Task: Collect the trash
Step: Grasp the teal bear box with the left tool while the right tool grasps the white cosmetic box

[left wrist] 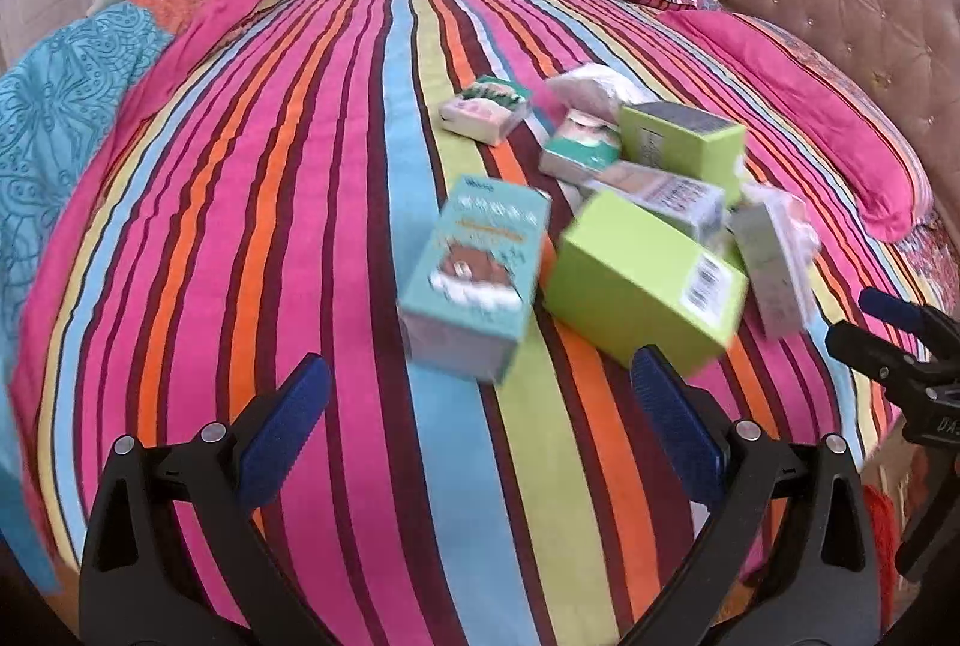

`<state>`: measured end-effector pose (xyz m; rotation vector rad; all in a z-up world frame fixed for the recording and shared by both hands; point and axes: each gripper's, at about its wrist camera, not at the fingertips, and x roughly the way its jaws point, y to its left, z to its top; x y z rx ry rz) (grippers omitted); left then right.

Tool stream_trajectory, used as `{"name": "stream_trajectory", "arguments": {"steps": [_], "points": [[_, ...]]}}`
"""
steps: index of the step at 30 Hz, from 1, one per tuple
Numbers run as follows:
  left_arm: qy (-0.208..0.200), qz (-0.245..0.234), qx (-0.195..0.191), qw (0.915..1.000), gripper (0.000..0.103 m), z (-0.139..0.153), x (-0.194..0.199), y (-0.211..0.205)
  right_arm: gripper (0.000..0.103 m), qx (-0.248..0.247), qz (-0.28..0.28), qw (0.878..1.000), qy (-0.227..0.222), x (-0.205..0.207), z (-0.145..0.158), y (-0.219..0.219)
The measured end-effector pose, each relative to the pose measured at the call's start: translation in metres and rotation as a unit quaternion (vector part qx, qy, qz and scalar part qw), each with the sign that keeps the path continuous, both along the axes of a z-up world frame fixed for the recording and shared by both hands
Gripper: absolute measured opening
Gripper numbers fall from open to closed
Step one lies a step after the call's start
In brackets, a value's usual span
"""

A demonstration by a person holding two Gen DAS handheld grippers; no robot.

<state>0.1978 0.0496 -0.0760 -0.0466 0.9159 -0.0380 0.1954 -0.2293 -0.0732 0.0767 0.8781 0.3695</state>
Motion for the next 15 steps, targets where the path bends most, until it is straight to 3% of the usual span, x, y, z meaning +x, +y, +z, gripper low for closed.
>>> {"name": "stream_trajectory", "arguments": {"steps": [9, 14, 15], "points": [[0.025, -0.017, 0.03, 0.9991, 0.093, -0.021, 0.037, 0.001, 0.08, -0.005, 0.011, 1.0, 0.022, 0.025, -0.016, 0.004], [0.04, -0.024, 0.031, 0.9985, 0.067, -0.029, 0.049, -0.001, 0.078, -0.009, 0.007, 0.999, 0.03, 0.036, -0.023, 0.005], [0.041, -0.024, 0.029, 0.9984, 0.065, -0.03, 0.05, -0.001, 0.07, -0.007, 0.008, 0.999, 0.031, 0.037, -0.023, 0.006]]}}
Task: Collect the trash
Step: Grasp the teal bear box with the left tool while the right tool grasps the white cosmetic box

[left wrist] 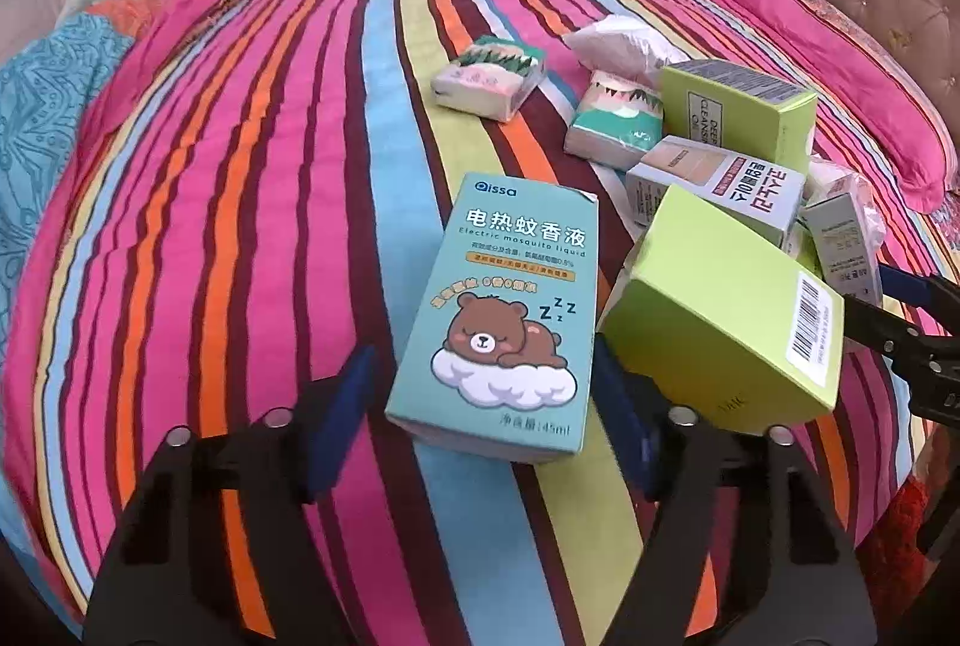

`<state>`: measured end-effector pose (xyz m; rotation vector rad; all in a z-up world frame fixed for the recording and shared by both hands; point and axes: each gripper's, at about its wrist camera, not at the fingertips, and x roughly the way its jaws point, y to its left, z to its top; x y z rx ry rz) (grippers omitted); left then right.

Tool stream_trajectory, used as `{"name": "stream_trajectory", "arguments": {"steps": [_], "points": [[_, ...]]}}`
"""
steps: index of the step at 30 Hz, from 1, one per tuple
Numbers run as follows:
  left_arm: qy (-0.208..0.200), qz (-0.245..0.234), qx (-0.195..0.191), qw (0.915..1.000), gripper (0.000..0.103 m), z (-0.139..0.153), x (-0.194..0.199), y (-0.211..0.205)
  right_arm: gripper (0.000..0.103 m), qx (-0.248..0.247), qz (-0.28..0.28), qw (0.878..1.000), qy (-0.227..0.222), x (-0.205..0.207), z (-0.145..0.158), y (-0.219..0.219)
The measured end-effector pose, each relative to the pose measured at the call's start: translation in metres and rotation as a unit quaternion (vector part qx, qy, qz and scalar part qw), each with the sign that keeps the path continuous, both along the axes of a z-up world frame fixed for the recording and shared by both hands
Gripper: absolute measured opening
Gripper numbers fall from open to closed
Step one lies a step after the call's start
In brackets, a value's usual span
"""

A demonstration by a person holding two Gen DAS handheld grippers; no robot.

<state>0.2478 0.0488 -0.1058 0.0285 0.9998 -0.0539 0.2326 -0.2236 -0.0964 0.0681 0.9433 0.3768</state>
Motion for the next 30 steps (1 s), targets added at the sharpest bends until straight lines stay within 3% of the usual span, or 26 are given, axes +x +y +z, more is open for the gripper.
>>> {"name": "stream_trajectory", "arguments": {"steps": [2, 4, 16, 26, 30], "points": [[0.003, -0.001, -0.004, 1.0, 0.054, -0.002, 0.002, 0.0, 0.06, 0.009, 0.003, 1.0, 0.01, 0.003, -0.002, 0.001], [0.004, 0.001, -0.006, 1.0, 0.054, -0.003, 0.002, -0.001, 0.05, 0.015, 0.002, 1.0, 0.018, 0.004, -0.003, 0.002], [-0.003, 0.018, -0.036, 0.9992, 0.052, 0.013, -0.019, 0.006, 0.049, 0.045, 0.006, 0.999, 0.03, -0.015, 0.017, -0.01], [-0.025, 0.009, -0.053, 0.9982, 0.052, 0.041, -0.076, 0.0, 0.049, 0.062, -0.008, 0.997, 0.04, -0.058, 0.038, -0.032], [-0.024, 0.0, -0.043, 0.9988, 0.052, 0.044, -0.099, -0.008, 0.049, 0.06, -0.005, 0.997, 0.039, -0.083, 0.041, -0.033]]}}
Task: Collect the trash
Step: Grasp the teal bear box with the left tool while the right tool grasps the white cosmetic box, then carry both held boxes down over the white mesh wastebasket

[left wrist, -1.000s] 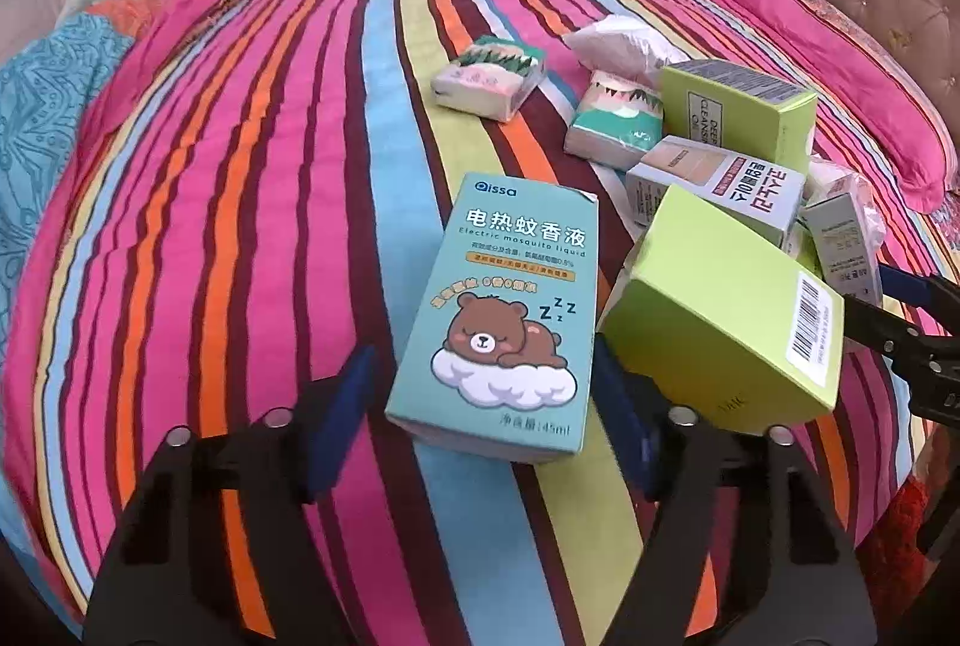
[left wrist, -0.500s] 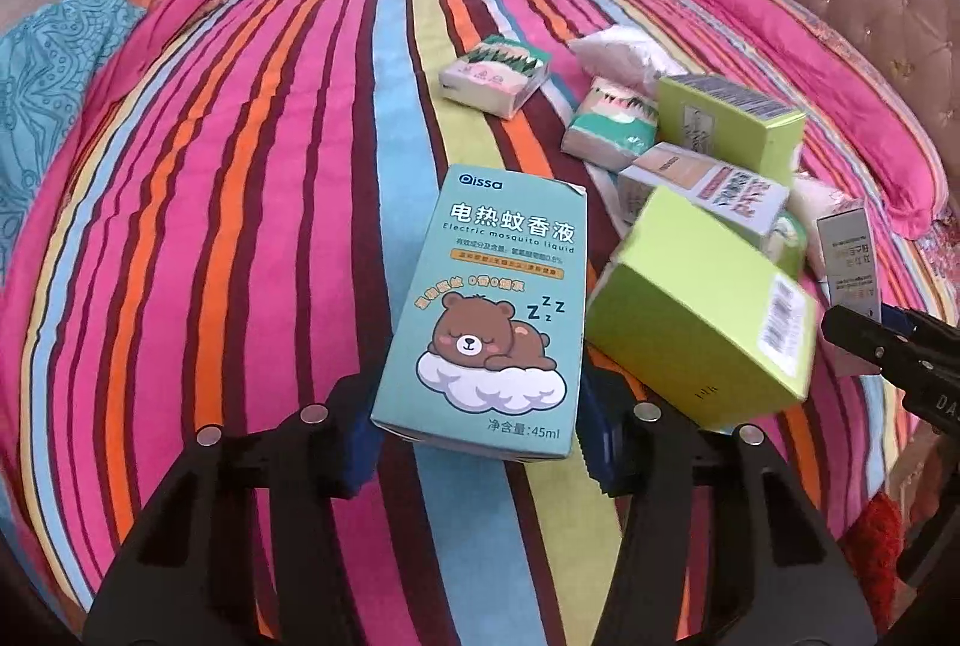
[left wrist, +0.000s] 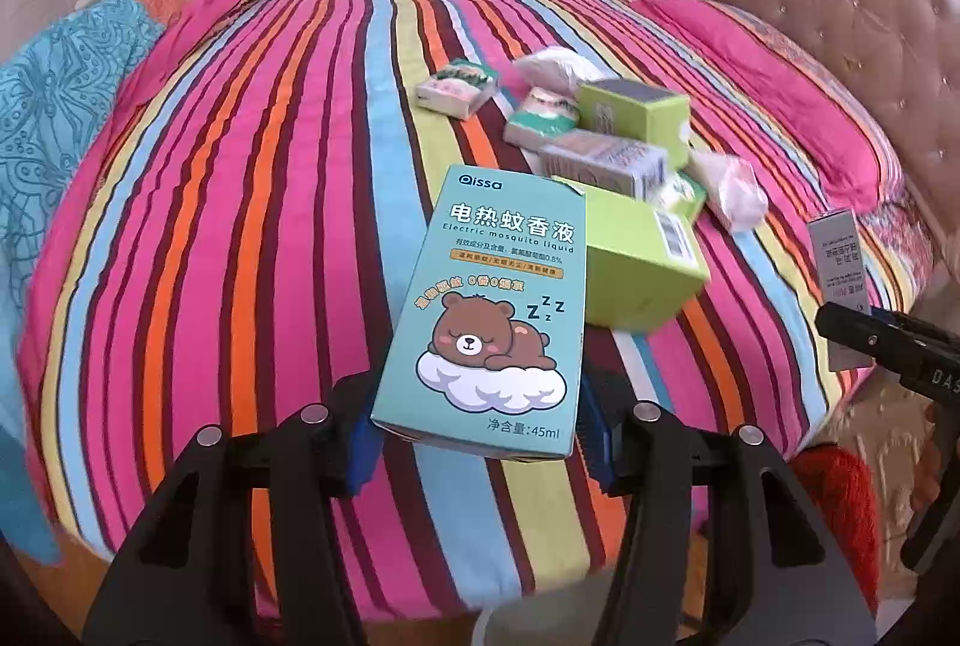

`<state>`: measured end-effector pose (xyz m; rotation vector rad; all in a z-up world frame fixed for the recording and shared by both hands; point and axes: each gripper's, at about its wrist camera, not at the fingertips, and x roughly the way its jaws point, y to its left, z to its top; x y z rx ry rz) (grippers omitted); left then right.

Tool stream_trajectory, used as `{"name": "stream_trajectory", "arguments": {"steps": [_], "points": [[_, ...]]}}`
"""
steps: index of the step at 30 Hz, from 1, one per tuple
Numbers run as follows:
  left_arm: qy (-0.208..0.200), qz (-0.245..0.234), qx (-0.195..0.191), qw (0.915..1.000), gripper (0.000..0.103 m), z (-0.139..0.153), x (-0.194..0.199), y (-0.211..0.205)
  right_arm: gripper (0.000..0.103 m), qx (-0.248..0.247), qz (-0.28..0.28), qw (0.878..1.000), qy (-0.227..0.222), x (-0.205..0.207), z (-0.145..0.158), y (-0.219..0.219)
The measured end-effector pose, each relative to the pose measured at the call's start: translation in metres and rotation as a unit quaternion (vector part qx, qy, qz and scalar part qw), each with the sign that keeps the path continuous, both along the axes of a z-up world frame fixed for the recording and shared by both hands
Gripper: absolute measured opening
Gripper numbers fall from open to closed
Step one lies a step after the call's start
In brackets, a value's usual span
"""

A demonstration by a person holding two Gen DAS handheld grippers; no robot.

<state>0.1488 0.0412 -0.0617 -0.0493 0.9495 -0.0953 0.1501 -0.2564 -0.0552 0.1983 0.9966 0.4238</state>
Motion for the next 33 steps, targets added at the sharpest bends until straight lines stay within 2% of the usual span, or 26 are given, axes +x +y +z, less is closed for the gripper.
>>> {"name": "stream_trajectory", "arguments": {"steps": [13, 16, 19, 22, 23, 26, 33], "points": [[0.018, 0.008, -0.005, 0.9998, 0.052, -0.006, -0.082, 0.0, 0.049, 0.019, 0.017, 0.999, 0.046, -0.064, -0.015, 0.008], [0.032, -0.007, -0.007, 0.9994, 0.052, -0.013, -0.106, -0.008, 0.049, 0.021, 0.017, 0.997, 0.069, -0.081, -0.024, 0.008], [0.058, -0.019, -0.016, 0.998, 0.052, -0.027, -0.13, -0.016, 0.049, 0.024, 0.022, 0.993, 0.111, -0.095, -0.04, 0.011], [0.092, -0.031, -0.024, 0.995, 0.052, -0.047, -0.151, -0.027, 0.049, 0.034, 0.019, 0.984, 0.175, -0.108, -0.064, 0.011], [0.102, -0.033, -0.026, 0.9939, 0.052, -0.054, -0.154, -0.03, 0.049, 0.03, 0.021, 0.977, 0.211, -0.11, -0.069, 0.011], [0.139, -0.042, -0.026, 0.9891, 0.052, -0.078, -0.163, -0.039, 0.049, 0.031, 0.015, 0.965, 0.261, -0.117, -0.09, 0.011], [0.232, -0.061, -0.027, 0.9704, 0.052, -0.135, -0.166, -0.056, 0.049, -0.037, 0.037, 0.945, 0.324, -0.123, -0.134, 0.026]]}}
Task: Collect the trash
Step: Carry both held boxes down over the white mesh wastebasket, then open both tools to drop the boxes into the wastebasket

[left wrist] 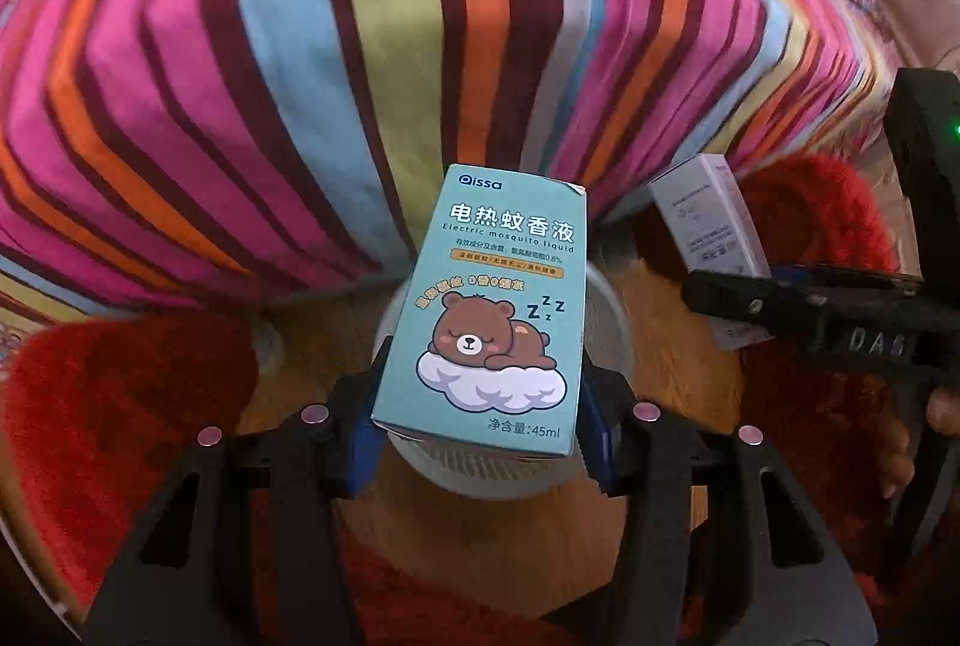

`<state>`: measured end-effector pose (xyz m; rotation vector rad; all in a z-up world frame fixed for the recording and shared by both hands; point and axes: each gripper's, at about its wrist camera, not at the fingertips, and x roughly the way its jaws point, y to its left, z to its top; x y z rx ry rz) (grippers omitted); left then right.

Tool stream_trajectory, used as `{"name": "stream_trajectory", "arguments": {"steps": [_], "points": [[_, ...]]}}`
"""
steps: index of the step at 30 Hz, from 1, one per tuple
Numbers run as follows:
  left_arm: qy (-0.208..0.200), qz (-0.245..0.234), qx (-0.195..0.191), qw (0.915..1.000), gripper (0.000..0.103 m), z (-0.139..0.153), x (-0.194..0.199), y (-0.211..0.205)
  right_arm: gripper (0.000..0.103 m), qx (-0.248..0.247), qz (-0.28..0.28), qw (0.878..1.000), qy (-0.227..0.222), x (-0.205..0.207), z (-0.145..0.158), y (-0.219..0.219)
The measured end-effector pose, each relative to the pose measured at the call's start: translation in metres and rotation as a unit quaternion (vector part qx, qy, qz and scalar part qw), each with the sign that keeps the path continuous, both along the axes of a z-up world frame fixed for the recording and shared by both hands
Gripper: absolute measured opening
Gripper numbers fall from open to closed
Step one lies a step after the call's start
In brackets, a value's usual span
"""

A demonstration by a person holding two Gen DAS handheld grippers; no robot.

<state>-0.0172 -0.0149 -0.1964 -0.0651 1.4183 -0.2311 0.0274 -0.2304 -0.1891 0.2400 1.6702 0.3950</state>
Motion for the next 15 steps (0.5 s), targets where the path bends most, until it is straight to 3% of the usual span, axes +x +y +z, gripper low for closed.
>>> {"name": "stream_trajectory", "arguments": {"steps": [6, 15], "points": [[0.066, -0.009, 0.004, 0.9978, 0.052, -0.037, 0.003, -0.008, 0.049, -0.026, 0.031, 0.997, 0.066, -0.001, -0.031, 0.017], [0.175, 0.007, 0.007, 0.9845, 0.052, -0.09, 0.008, -0.007, 0.049, -0.058, 0.025, 0.99, 0.127, 0.009, -0.074, 0.024]]}}
